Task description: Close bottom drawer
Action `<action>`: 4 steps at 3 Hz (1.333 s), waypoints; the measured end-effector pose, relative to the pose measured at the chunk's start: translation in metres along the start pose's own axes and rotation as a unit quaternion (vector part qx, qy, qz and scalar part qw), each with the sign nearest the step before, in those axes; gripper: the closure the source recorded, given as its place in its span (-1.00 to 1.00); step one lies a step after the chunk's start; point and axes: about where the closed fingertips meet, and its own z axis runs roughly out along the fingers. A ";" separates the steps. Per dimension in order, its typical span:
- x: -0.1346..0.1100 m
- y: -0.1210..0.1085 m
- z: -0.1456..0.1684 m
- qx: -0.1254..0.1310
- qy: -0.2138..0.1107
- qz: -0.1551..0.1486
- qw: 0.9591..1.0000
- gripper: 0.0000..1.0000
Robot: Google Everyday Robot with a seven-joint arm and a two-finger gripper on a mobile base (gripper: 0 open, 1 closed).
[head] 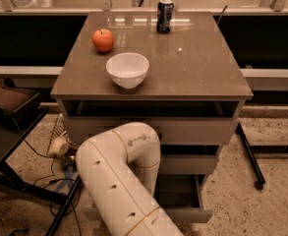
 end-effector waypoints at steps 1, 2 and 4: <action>0.000 0.013 -0.013 -0.026 0.003 0.005 1.000 1.00; -0.002 0.030 -0.034 -0.069 0.002 0.007 0.998 1.00; 0.008 0.052 -0.049 -0.110 0.003 0.000 0.994 1.00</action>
Offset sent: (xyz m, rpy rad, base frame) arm -0.1755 -0.0210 0.0521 -0.1042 0.5402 -0.1011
